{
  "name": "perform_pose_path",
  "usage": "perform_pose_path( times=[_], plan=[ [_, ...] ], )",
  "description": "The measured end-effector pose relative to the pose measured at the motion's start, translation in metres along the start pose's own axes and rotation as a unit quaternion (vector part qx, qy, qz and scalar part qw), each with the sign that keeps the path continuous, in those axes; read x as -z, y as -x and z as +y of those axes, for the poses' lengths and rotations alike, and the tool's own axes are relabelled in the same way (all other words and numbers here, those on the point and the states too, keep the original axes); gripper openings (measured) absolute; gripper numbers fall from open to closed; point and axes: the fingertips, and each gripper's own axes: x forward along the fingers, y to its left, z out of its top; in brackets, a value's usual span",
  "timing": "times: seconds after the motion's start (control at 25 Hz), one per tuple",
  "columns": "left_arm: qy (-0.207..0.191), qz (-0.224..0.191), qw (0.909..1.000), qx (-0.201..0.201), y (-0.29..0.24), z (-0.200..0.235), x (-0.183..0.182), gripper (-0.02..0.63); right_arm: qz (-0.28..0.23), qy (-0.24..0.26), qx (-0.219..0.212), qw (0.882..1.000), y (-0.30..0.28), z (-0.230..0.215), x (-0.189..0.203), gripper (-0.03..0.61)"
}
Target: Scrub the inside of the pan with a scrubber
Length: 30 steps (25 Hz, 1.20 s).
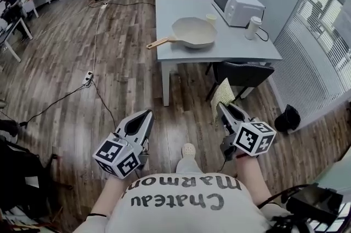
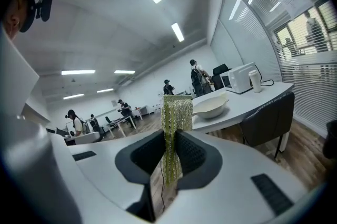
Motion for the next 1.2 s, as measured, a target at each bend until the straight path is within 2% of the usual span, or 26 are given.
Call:
perform_pose_path(
  times=[0.28,0.52,0.88,1.04,1.2],
  plan=[
    [-0.022,-0.011,0.9991,-0.033,-0.071,0.04,-0.026,0.015,-0.007,0.017,-0.043,0.999,-0.078,-0.037,-0.053,0.064],
    [-0.04,-0.031,0.9977,-0.046,-0.139,0.065,-0.045,0.015,-0.02,0.031,-0.052,0.998,-0.133,-0.084,-0.112,0.064],
    [-0.028,-0.049,0.9955,-0.076,-0.238,0.107,-0.04,0.015,0.002,0.054,-0.078,0.995,-0.217,-0.154,-0.156,0.064],
    [-0.03,-0.028,0.9948,-0.094,-0.263,0.12,-0.03,0.015,0.008,0.04,-0.083,0.996,-0.247,-0.181,-0.164,0.064],
    [-0.014,0.0,0.9944,-0.104,-0.277,0.134,-0.027,0.015,0.017,0.008,-0.094,0.995,-0.262,-0.196,-0.16,0.064]
  ],
)
